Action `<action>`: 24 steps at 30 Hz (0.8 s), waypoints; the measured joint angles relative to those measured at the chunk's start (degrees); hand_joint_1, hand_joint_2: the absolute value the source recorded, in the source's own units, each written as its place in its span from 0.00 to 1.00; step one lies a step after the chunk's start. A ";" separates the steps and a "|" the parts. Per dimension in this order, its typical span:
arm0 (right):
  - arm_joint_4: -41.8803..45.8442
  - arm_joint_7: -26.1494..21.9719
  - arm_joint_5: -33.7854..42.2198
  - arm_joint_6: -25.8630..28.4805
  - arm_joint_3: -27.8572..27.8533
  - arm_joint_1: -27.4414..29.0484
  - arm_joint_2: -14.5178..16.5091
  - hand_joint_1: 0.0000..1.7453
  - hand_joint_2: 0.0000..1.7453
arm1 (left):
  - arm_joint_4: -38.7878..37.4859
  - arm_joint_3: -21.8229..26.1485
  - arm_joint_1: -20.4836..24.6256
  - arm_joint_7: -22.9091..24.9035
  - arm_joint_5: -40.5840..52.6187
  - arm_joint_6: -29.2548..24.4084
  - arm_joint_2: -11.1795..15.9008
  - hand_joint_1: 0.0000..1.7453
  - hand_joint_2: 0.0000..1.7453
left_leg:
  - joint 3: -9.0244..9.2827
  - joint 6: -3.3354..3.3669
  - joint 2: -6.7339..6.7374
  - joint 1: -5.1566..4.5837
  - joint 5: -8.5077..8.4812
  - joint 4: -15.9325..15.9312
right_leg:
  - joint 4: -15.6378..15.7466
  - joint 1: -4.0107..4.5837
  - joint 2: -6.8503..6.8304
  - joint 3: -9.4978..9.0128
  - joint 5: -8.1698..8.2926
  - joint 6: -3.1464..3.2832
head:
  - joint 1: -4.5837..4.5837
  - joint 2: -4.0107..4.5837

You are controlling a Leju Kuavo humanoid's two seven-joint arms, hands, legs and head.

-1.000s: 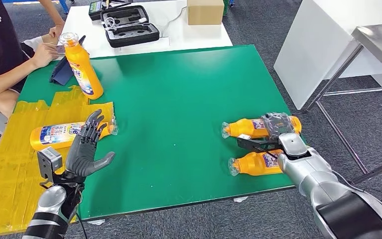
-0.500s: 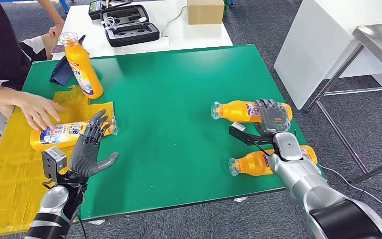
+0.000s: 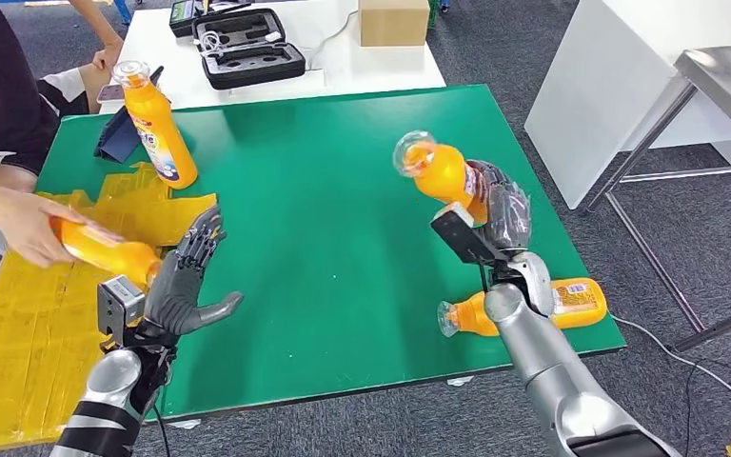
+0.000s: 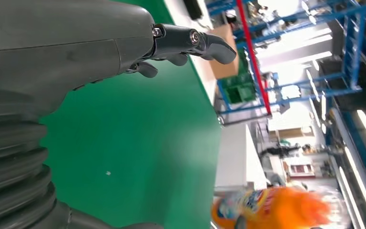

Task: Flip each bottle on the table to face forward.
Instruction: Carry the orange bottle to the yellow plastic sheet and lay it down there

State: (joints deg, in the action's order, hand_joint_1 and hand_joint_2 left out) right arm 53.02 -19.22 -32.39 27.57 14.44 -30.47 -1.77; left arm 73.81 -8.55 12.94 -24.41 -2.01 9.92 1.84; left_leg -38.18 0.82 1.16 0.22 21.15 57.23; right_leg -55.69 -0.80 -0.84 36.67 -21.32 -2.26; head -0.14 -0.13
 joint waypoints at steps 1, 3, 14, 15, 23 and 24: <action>1.05 -1.42 4.19 -3.08 -0.33 0.27 0.78 1.00 1.00 | -0.02 -0.52 0.67 -0.09 -0.01 0.32 0.00 0.00 1.00 | 0.00 0.00 0.01 0.00 0.00 0.00 | 0.00 0.00 0.01 0.01 0.01 0.00 | -0.01 0.00; 2.34 -3.67 11.21 -8.47 -0.51 0.55 2.30 1.00 1.00 | -0.15 -1.73 2.28 -0.35 -0.06 0.98 -0.02 0.00 1.00 | 0.00 -0.01 0.02 -0.01 -0.01 0.00 | 0.00 0.00 0.02 0.03 0.03 0.00 | -0.02 0.00; 1.13 -7.72 27.62 -22.37 -0.06 0.32 8.19 1.00 1.00 | -1.27 -7.69 7.66 -1.66 -1.49 1.03 -0.44 0.00 1.00 | -0.04 -0.03 0.01 0.00 -0.03 0.00 | -0.02 0.00 0.01 0.05 0.03 0.00 | -0.01 0.00; 0.62 -7.86 28.23 -23.25 0.11 0.27 8.60 1.00 1.00 | -1.28 -7.96 7.79 -1.69 -1.61 0.88 -0.44 0.00 1.00 | -0.05 -0.03 0.01 0.00 -0.03 0.00 | -0.02 0.00 0.01 0.06 0.03 0.00 | -0.02 0.00; -3.48 -8.76 30.06 -28.77 3.96 -0.31 11.45 1.00 1.00 | -2.24 -9.47 9.08 -1.98 -2.34 0.08 -0.53 0.00 1.00 | -0.11 -0.04 0.02 0.00 -0.03 0.00 | -0.02 0.01 0.02 0.15 0.03 0.01 | 0.00 0.00; -3.86 -8.79 29.99 -28.97 4.50 -0.35 11.79 1.00 1.00 | -2.41 -9.59 9.25 -1.99 -2.34 0.00 -0.59 0.00 1.00 | -0.11 -0.04 0.03 0.00 -0.03 0.00 | -0.02 0.01 0.02 0.15 0.03 0.01 | 0.00 0.00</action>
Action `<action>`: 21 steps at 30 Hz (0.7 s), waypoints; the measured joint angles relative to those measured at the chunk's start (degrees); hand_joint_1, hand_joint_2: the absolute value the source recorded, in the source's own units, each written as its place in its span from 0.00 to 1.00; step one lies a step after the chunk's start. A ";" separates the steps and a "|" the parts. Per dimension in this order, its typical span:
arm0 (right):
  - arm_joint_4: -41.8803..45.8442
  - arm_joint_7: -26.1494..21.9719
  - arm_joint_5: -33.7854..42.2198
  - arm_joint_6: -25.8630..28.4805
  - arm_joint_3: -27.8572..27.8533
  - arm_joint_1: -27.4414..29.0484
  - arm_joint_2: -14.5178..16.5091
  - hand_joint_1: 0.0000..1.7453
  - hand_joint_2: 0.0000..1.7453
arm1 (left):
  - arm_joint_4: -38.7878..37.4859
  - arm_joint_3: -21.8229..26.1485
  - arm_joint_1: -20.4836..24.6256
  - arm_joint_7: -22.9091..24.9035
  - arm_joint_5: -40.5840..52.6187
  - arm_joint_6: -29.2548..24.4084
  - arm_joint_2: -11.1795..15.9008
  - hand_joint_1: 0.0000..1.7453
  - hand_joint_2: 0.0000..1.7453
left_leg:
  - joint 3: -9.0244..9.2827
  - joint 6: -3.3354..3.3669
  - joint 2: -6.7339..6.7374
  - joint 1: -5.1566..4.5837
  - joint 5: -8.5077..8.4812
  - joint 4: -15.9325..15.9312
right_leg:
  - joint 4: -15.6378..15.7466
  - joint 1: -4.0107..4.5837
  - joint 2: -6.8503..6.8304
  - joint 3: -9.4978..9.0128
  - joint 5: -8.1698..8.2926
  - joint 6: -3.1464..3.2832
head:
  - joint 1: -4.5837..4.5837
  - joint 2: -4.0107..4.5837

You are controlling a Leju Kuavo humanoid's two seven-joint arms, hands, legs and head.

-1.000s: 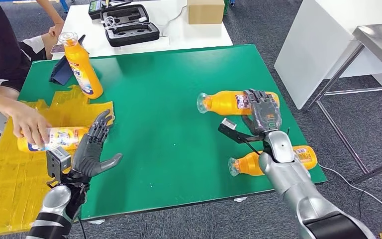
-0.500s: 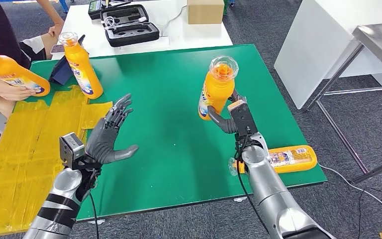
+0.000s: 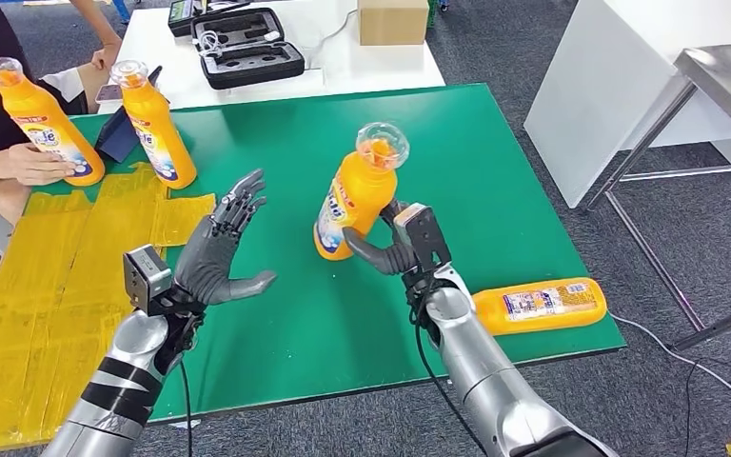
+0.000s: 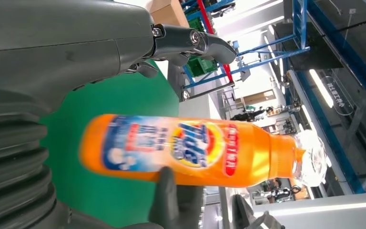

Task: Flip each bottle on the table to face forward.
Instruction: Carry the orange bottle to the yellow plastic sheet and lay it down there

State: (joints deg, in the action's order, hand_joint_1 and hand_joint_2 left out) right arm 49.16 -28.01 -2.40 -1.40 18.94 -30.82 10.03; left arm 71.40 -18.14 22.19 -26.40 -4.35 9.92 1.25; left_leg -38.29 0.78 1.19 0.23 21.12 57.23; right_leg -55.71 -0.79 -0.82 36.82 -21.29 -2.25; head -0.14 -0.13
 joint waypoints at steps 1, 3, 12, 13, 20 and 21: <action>-0.35 -0.02 -0.07 -0.11 0.49 -0.04 0.31 1.00 1.00 | -0.17 -0.10 0.15 -0.01 0.00 -0.08 -0.07 0.00 1.00 | 0.00 0.00 0.00 0.00 0.00 0.00 | 0.00 0.00 0.00 0.00 0.00 0.00 | 0.01 0.00; -0.98 -0.05 -0.18 -0.40 1.30 -0.24 0.77 1.00 1.00 | -0.50 -0.21 0.33 -0.03 0.00 -0.21 -0.15 0.00 1.00 | -0.01 0.00 0.00 0.00 0.00 0.00 | 0.00 0.00 -0.01 0.00 0.00 0.00 | 0.01 0.00; -4.52 0.40 -2.87 -1.12 7.44 -1.11 2.86 1.00 1.00 | -2.61 -1.16 1.76 -0.58 1.81 -3.18 -0.49 0.00 1.00 | -0.03 0.00 0.00 0.00 0.00 0.00 | 0.00 0.00 0.00 0.03 -0.01 0.00 | 0.01 0.00; -4.82 0.36 -3.62 -0.77 8.18 -1.11 3.06 1.00 1.00 | -2.95 -1.25 1.93 -0.61 2.35 -3.99 -0.57 0.00 1.00 | -0.03 0.00 0.00 0.00 0.00 0.00 | 0.00 0.00 0.00 0.03 -0.01 0.01 | 0.01 0.00; -5.19 0.28 -10.20 3.60 14.04 -0.93 3.66 1.00 1.00 | -5.08 -1.67 2.23 -0.87 3.91 -6.33 -1.04 0.00 1.00 | -0.04 0.00 0.02 0.00 0.00 0.00 | 0.00 0.00 0.00 0.05 -0.01 0.01 | 0.01 0.00; -5.15 0.35 -10.64 3.89 14.65 -0.91 3.67 1.00 1.00 | -5.26 -1.71 2.23 -0.94 4.01 -6.41 -1.09 0.00 1.00 | -0.05 0.00 0.02 0.00 0.00 0.00 | 0.00 0.00 -0.01 0.05 -0.01 0.01 | 0.02 0.00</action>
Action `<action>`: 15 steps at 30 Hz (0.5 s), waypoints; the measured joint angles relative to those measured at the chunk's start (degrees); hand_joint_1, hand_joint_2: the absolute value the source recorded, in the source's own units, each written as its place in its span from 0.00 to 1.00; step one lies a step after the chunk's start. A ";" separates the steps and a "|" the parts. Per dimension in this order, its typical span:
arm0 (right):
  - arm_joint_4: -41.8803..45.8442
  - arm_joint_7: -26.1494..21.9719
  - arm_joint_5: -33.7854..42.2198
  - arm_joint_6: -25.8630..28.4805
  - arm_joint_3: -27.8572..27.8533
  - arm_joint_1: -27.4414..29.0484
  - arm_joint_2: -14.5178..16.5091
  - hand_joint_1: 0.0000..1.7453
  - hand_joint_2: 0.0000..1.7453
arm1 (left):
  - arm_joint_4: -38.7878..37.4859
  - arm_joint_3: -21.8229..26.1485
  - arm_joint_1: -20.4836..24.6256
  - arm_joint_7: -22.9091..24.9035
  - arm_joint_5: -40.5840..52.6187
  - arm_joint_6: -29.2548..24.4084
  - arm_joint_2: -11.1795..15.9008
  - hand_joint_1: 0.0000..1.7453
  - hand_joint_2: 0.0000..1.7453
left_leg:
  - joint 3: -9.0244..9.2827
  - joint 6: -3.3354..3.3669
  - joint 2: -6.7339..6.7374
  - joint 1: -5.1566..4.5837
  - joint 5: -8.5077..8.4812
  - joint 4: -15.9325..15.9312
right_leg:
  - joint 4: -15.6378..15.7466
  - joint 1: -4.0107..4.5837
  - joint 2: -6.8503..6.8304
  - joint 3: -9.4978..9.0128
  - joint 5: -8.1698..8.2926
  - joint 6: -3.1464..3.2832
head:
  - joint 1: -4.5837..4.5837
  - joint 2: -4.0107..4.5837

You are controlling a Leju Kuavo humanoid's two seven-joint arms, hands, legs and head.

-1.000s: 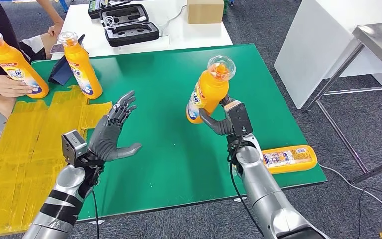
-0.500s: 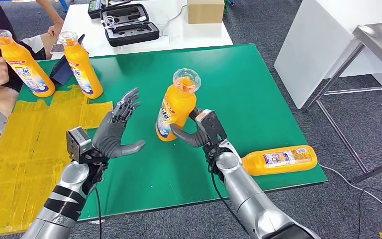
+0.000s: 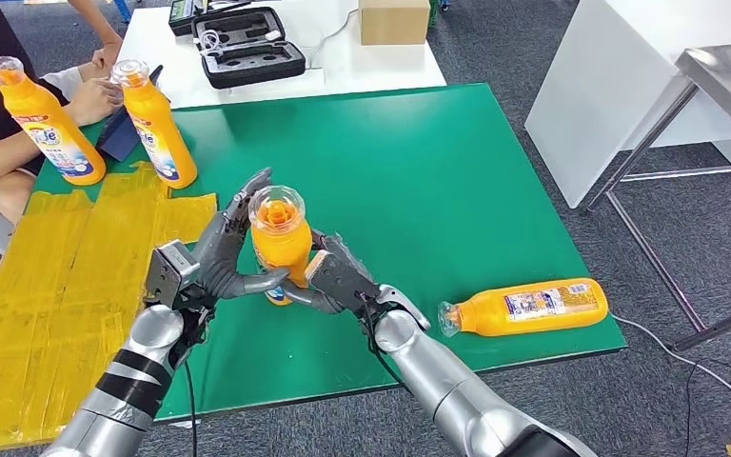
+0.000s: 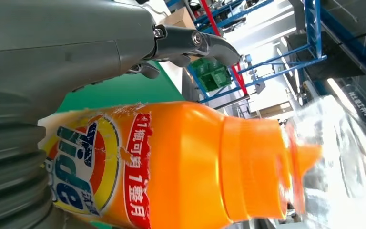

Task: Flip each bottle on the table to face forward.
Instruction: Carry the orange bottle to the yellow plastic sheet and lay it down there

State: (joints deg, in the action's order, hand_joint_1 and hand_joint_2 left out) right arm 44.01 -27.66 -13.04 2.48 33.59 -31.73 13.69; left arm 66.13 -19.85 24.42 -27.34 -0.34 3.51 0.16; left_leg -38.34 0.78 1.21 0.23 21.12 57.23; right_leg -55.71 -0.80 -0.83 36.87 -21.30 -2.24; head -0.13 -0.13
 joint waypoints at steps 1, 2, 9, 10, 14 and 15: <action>0.02 0.04 -0.27 0.18 0.52 0.01 0.01 1.00 1.00 | -0.19 -0.05 -0.01 -0.05 0.04 -0.03 -0.04 0.00 1.00 | 0.00 0.00 0.00 0.00 0.00 0.00 | 0.00 0.00 0.00 0.00 0.00 0.00 | 0.01 0.00; 0.02 0.07 -0.40 0.31 0.90 0.01 0.01 1.00 1.00 | -0.32 -0.10 -0.01 -0.08 0.05 -0.04 -0.05 0.00 1.00 | 0.00 0.00 0.00 0.00 0.00 0.00 | 0.00 0.00 0.00 0.00 0.00 0.00 | 0.00 0.00; 0.05 0.15 -0.82 0.74 2.27 0.00 0.01 1.00 1.00 | -0.86 -0.46 -0.05 -0.15 0.08 -0.04 -0.16 0.00 1.00 | 0.00 0.00 0.00 0.00 0.00 0.00 | 0.00 0.00 0.01 0.00 0.00 0.00 | -0.01 0.00; 0.12 0.26 -1.27 1.16 2.40 0.00 0.01 1.00 1.00 | -0.91 -0.51 -0.06 -0.16 0.10 -0.04 -0.17 0.00 1.00 | 0.00 0.00 0.00 0.00 0.00 0.00 | 0.00 0.00 0.01 0.00 0.01 0.00 | -0.01 0.00; 0.61 1.92 -5.00 5.46 3.58 -0.05 0.02 1.00 1.00 | -0.98 -0.59 -0.18 -0.09 0.48 -0.13 -0.18 0.00 1.00 | 0.00 0.00 0.00 0.00 0.00 0.00 | 0.00 0.00 0.01 0.00 0.01 -0.01 | -0.01 0.00; 0.67 2.46 -5.97 6.83 3.92 -0.09 0.03 1.00 1.00 | -0.98 -0.61 -0.23 -0.03 0.61 -0.07 -0.17 0.00 1.00 | 0.00 0.00 0.00 0.00 0.00 0.00 | 0.00 0.00 0.01 0.00 0.00 0.00 | -0.01 0.00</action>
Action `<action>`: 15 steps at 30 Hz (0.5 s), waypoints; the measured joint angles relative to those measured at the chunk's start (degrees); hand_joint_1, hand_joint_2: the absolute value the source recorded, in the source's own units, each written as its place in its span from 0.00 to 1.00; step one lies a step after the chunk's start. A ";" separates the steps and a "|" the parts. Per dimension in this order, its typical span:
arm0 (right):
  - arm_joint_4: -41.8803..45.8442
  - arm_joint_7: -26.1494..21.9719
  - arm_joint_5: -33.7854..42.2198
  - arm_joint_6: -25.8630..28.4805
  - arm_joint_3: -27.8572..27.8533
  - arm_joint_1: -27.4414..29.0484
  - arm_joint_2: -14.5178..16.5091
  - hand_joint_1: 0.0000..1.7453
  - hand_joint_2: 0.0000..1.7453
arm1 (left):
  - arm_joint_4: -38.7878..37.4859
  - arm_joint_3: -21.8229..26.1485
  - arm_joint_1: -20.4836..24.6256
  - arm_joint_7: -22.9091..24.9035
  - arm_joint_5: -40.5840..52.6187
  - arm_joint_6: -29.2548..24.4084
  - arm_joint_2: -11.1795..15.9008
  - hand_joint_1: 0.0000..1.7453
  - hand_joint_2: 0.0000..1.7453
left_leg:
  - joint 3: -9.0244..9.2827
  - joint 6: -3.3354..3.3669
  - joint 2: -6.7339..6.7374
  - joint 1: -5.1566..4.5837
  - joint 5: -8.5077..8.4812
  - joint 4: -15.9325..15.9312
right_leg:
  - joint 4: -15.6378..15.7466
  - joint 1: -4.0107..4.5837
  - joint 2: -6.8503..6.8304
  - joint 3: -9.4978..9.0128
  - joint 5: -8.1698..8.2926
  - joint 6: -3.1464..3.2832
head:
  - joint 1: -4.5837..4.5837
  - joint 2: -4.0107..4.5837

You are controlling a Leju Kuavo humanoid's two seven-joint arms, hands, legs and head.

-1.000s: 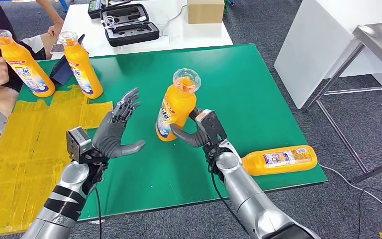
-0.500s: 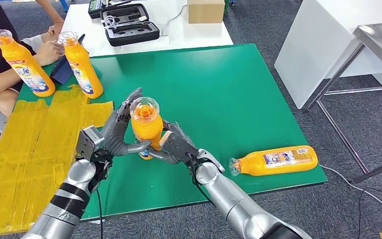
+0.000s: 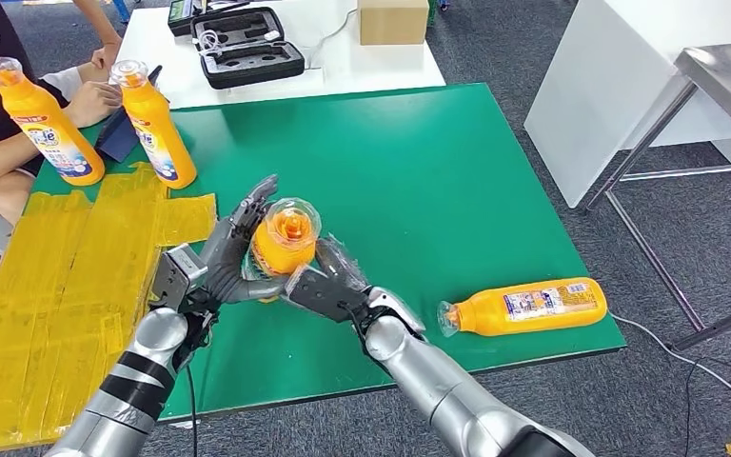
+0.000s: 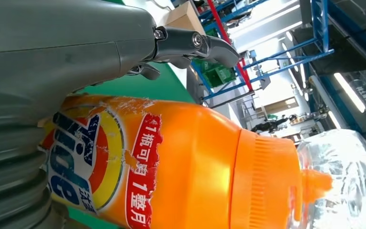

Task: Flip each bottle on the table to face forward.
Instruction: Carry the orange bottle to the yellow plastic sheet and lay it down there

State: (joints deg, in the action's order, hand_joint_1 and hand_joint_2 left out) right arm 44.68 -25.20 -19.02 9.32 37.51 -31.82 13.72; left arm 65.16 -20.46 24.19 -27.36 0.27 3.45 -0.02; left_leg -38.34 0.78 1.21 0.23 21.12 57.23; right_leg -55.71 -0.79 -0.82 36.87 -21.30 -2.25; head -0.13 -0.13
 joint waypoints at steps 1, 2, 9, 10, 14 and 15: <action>0.01 0.43 -0.72 1.19 0.26 -0.03 0.02 1.00 1.00 | 0.00 -0.01 -0.04 0.11 0.07 0.15 0.01 0.00 1.00 | 0.00 0.00 0.00 0.00 0.00 0.00 | 0.00 0.00 0.00 0.00 0.00 0.00 | 0.00 0.00; 0.00 0.81 -1.28 2.29 0.49 -0.07 0.04 1.00 1.00 | 0.00 -0.02 -0.08 0.24 0.06 0.43 0.01 0.00 1.00 | 0.00 0.00 0.00 0.00 0.00 0.00 | 0.00 0.00 0.00 0.00 0.00 0.00 | 0.00 0.00; -1.09 1.19 -0.87 4.32 1.00 -0.77 0.42 1.00 1.00 | 0.02 -0.03 -0.20 0.71 -0.42 1.98 0.02 0.00 1.00 | -0.01 0.00 0.00 0.00 0.00 0.00 | 0.00 0.00 -0.01 -0.01 0.00 0.00 | 0.00 0.00; -1.29 1.08 -0.91 4.60 1.02 -0.83 0.45 1.00 1.00 | 0.02 -0.04 -0.22 0.77 -0.41 1.95 0.02 0.00 1.00 | -0.01 0.00 -0.01 0.00 0.00 0.00 | 0.00 0.00 -0.01 -0.01 0.00 0.00 | 0.00 0.00; -1.79 0.82 -1.16 5.49 1.07 -0.92 0.48 1.00 1.00 | 0.02 -0.04 -0.35 0.92 -0.29 1.68 0.02 0.00 1.00 | -0.01 0.00 -0.01 0.00 0.00 0.00 | 0.00 0.00 0.00 -0.01 0.00 0.00 | 0.00 0.00; -1.86 0.80 -1.18 5.56 1.08 -0.92 0.48 1.00 1.00 | 0.02 -0.04 -0.38 0.93 -0.27 1.61 0.02 0.00 1.00 | -0.01 0.00 -0.01 0.00 0.00 0.00 | 0.00 0.00 0.00 0.00 0.00 0.00 | 0.00 0.00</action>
State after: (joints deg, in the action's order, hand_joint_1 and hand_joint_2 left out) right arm 42.82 -24.40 -20.19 14.87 38.59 -32.74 14.20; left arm 65.17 -20.50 23.81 -26.43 0.01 5.05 0.00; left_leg -38.35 0.78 1.20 0.23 21.12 57.23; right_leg -55.71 -0.79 -0.82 36.86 -21.30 -2.25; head -0.13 -0.13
